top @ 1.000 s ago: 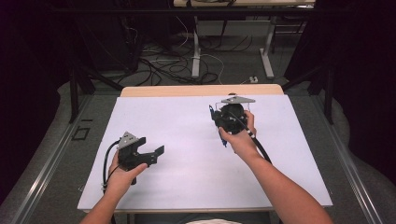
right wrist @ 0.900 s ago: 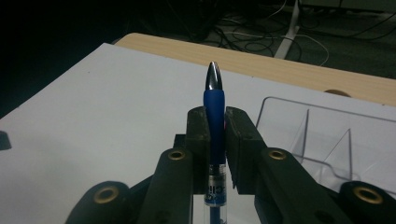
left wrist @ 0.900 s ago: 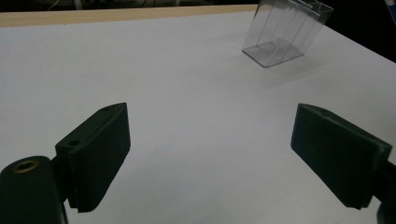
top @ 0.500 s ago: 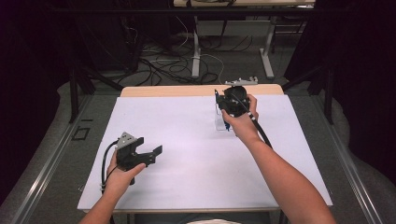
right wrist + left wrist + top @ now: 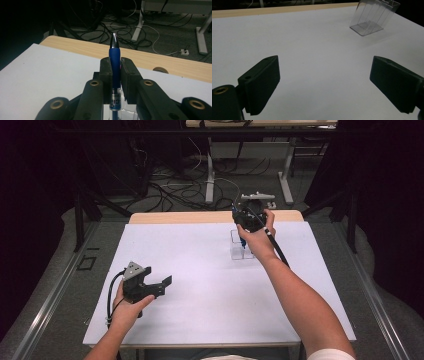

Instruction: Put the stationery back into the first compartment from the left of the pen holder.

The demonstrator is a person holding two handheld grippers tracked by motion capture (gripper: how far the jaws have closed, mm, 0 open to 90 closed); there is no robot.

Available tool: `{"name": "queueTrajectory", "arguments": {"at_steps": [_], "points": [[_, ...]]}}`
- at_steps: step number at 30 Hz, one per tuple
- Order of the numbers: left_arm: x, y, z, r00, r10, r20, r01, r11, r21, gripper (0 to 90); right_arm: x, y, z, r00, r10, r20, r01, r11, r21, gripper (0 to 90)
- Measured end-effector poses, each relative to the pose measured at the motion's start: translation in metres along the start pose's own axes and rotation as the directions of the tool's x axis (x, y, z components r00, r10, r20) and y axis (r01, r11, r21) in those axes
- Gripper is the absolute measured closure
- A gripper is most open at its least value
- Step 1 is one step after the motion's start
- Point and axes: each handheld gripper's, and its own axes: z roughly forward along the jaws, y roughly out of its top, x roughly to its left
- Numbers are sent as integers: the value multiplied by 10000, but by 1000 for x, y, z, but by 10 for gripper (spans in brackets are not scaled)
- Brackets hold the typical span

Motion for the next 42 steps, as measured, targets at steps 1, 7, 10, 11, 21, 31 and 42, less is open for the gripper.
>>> {"name": "queueTrajectory", "arguments": {"at_steps": [1,7,10,11,21,31,42], "points": [[0,0,0,10000,7,-8,-8,10000,-9,91,0,1,2,10000,-16,66,16,10000,-56,804],[1,0,0,9999,-34,-134,34,10000,20,78,-2,6,12,9998,-12,200,12,10000,-42,803],[2,0,0,9998,-91,-178,91,10000,-4,74,-4,8,16,9995,-15,316,17,10000,-79,804],[2,0,0,9998,-29,-213,29,10000,2,72,-4,9,18,9994,19,355,-16,10000,-75,804],[2,-1,1,9998,-30,-216,30,10000,33,59,-7,13,36,9974,72,721,-57,9998,-198,803],[2,-2,0,9998,-87,-157,86,10000,-49,41,-10,8,53,9941,87,1080,-75,9999,-115,803],[3,-2,0,9999,-87,-127,86,10000,-41,39,-11,3,66,9922,-50,1248,48,10000,19,803]]}}
